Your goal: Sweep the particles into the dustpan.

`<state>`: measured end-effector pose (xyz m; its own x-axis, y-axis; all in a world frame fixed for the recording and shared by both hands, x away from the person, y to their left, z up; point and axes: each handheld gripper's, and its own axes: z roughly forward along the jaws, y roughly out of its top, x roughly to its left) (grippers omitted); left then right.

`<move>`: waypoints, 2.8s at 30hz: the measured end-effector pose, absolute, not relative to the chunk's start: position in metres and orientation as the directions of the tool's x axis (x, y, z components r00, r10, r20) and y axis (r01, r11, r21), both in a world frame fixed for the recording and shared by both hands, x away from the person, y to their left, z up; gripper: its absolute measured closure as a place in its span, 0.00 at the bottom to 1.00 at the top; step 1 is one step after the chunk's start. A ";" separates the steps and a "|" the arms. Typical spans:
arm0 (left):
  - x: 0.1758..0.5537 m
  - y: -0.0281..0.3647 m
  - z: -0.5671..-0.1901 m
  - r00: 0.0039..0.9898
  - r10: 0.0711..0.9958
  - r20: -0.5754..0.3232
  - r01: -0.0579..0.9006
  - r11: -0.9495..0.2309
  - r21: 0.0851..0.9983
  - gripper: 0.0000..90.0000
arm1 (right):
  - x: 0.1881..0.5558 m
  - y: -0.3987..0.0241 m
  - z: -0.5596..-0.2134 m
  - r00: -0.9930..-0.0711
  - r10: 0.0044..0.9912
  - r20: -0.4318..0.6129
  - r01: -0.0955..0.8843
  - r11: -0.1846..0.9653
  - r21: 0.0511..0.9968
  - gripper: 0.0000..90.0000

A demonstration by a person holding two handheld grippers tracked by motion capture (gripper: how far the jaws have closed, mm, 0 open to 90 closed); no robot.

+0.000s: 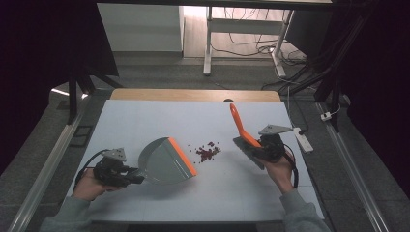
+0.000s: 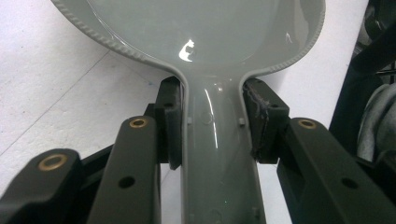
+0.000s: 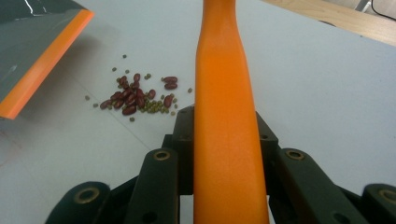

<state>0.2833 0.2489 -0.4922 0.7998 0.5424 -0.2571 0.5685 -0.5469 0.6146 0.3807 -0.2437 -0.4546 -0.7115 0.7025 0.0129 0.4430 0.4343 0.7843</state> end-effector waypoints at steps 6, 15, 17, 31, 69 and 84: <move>0.291 0.248 -0.493 0.806 0.540 -0.244 0.556 -0.549 0.624 0.68 | 0.396 -0.233 -0.451 -0.695 0.719 0.029 0.451 0.404 0.796 0.79; 0.294 0.244 -0.497 0.824 0.516 -0.233 0.539 -0.588 0.603 0.68 | 0.424 -0.208 -0.447 -0.680 0.732 0.051 0.459 0.371 0.807 0.79; 0.293 0.245 -0.497 0.825 0.516 -0.231 0.538 -0.591 0.601 0.68 | 0.428 -0.205 -0.448 -0.680 0.731 0.051 0.461 0.372 0.806 0.79; 0.293 0.238 -0.501 0.830 0.505 -0.238 0.538 -0.610 0.581 0.68 | 0.456 -0.191 -0.472 -0.677 0.733 0.069 0.496 0.385 0.778 0.79; 0.301 0.227 -0.507 0.813 0.512 -0.277 0.573 -0.619 0.537 0.68 | 0.461 -0.147 -0.499 -0.730 0.683 0.005 0.484 0.512 0.710 0.79; 0.302 0.227 -0.507 0.811 0.511 -0.285 0.577 -0.616 0.537 0.68 | 0.455 -0.134 -0.500 -0.738 0.675 0.007 0.480 0.517 0.709 0.79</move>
